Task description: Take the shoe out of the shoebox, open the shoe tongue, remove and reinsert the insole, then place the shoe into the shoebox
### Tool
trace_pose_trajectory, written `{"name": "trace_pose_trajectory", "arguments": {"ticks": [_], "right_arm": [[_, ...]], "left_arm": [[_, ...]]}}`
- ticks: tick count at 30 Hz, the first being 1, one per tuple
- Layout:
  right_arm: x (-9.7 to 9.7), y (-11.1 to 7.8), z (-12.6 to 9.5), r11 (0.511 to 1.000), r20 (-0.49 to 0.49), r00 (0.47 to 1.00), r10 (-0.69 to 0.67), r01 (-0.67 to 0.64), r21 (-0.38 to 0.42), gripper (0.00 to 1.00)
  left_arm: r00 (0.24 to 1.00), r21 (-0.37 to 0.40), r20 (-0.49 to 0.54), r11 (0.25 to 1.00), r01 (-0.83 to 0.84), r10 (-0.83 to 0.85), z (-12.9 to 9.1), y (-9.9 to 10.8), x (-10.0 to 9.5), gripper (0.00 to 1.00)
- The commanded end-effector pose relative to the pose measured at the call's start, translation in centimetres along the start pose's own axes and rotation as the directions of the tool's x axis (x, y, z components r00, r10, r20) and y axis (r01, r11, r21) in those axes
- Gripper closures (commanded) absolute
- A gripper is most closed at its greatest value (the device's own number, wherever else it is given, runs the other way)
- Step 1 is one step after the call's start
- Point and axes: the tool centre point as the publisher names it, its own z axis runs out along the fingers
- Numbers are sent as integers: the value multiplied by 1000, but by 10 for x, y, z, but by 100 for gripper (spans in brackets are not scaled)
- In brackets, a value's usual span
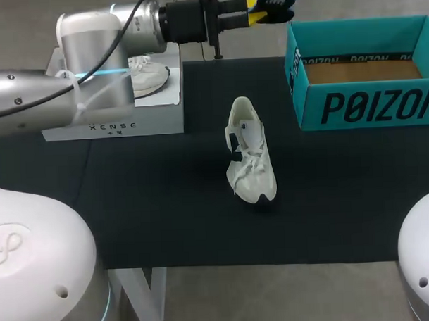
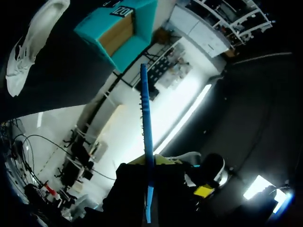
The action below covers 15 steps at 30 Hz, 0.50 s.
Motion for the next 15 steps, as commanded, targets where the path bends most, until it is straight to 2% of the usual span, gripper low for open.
{"name": "trace_pose_trajectory", "arguments": {"ticks": [1,5,8,15], "right_arm": [[-3,1,1,1000,-9,1000,1,-1,0,0],[-4,2,0,1000,-15,1000,-1,1,0,0],[-4,3,0,1000,-13,1000,-4,4,2,0],[-3,5,0,1000,-8,1000,-9,9,5,0]], "left_arm": [[997,8,-24,998,-67,67,0,1,-5,100],[995,12,-13,995,-98,98,1,2,-7,100],[985,46,6,984,-170,170,1,3,-7,100],[985,46,6,984,-170,170,1,3,-7,100]]}}
